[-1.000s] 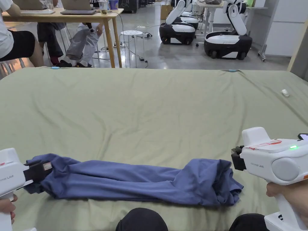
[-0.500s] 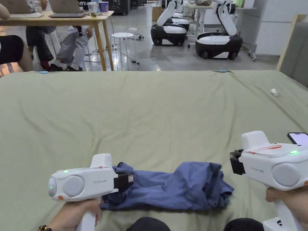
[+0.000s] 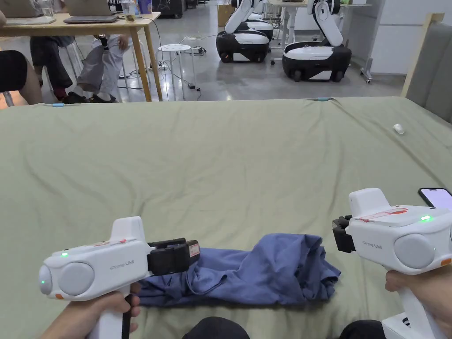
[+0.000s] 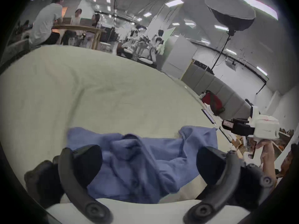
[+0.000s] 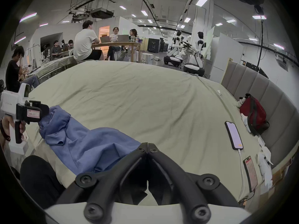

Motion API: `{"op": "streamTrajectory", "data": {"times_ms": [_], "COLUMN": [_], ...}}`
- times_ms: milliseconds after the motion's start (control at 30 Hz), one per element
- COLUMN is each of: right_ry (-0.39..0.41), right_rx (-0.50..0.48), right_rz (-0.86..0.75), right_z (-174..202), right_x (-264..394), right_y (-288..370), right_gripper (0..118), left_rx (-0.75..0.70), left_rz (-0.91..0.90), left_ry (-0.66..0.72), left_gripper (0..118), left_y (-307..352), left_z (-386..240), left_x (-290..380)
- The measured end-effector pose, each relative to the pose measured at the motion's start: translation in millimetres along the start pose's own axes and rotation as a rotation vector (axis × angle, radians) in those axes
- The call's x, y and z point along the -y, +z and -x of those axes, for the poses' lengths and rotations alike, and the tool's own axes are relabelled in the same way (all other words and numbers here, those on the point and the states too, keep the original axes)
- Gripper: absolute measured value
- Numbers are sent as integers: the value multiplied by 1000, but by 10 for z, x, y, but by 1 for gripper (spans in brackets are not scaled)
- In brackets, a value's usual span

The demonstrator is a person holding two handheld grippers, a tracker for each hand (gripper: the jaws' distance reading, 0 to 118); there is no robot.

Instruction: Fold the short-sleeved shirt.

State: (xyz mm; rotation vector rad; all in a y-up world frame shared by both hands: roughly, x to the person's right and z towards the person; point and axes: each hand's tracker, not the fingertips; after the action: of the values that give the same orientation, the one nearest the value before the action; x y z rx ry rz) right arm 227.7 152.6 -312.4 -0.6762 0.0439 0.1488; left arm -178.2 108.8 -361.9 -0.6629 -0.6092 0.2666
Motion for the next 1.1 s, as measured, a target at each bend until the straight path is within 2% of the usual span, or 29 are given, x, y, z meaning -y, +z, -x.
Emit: {"op": "streamTrajectory", "data": {"times_ms": [33, 67, 100, 167, 267, 433, 833, 967, 1067, 1100], "right_ry": [2, 2, 1, -5, 1, 11, -30, -37, -43, -45], "right_rx": [-1, -1, -8, -26, -61, -94, -70, -55, -48, -48], "right_rz": [-2, -6, -13, -22, -13, 1, 3, 8, 9, 9], "right_z": [36, 73, 115, 207, 367, 455, 188, 109, 113, 109], "right_x": [-28, -45, -51, -49, -27, 51, 118, 148, 175, 180], "right_y": [-17, -29, -68, -99, -109, -167, -54, -44, 3, 8], "right_gripper": [0, 0, 0, 0, 0, 0, 0, 0, 0, 0], "left_rx": [-19, -37, -46, -59, -124, -61, 13, 99, 78, 76], "left_rz": [7, 6, 13, 15, 17, 26, 151, 195, 244, 244], "left_ry": [-4, 3, 19, 56, 63, 88, 17, -50, -143, -127], "left_gripper": [115, 97, 73, 5, 0, 0, 0, 0, 0, 0], "left_y": [51, 88, 137, 200, 224, 175, -541, -728, -906, -942], "left_z": [60, 118, 195, 300, 342, 411, -62, -269, -356, -356], "left_x": [5, 9, 27, 63, 148, 162, 112, 122, 145, 132]}}
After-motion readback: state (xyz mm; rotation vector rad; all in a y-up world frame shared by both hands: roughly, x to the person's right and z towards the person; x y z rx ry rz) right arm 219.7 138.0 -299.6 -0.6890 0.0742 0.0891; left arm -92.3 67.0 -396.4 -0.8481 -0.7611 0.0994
